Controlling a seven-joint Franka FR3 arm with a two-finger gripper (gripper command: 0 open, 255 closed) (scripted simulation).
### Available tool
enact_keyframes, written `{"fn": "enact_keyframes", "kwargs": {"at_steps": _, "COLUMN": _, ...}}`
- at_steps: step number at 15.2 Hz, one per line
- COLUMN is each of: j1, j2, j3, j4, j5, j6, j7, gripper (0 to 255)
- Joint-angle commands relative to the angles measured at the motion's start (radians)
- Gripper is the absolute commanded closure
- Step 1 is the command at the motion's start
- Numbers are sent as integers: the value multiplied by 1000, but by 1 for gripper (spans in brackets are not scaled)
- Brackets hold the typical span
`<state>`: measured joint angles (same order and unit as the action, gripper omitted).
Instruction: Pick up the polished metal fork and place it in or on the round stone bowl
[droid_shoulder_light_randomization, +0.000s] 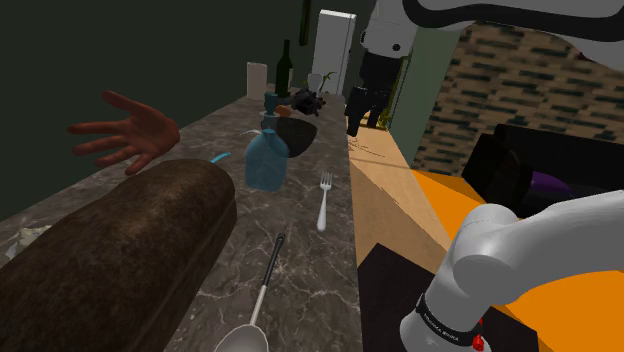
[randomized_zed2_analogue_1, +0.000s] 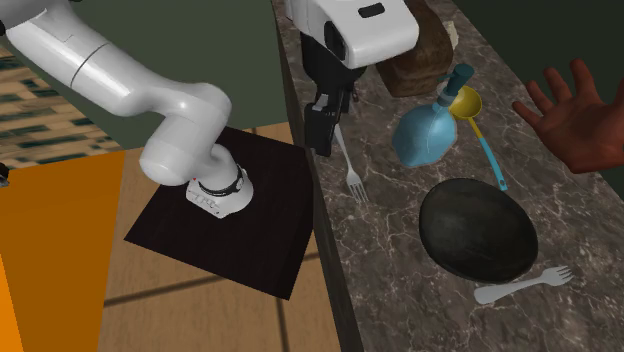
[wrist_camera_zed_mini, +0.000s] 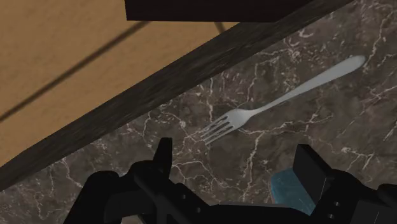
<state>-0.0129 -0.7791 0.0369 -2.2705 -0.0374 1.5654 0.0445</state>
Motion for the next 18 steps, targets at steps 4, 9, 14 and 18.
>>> {"fn": "enact_keyframes", "kwargs": {"at_steps": 4, "j1": -78, "j2": 8, "j3": 76, "j4": -85, "j5": 56, "j6": 88, "j7": 271, "gripper": 0}}
{"fn": "enact_keyframes", "kwargs": {"at_steps": 9, "j1": -206, "j2": 61, "j3": 209, "j4": -188, "j5": 150, "j6": 244, "j7": 713, "gripper": 0}}
{"fn": "enact_keyframes", "kwargs": {"at_steps": 14, "j1": -268, "j2": 109, "j3": 279, "j4": -248, "j5": 195, "j6": 354, "j7": 927, "gripper": 0}}
{"fn": "enact_keyframes", "kwargs": {"at_steps": 18, "j1": -267, "j2": 122, "j3": 288, "j4": -293, "j5": 200, "j6": 412, "j7": 926, "gripper": 0}}
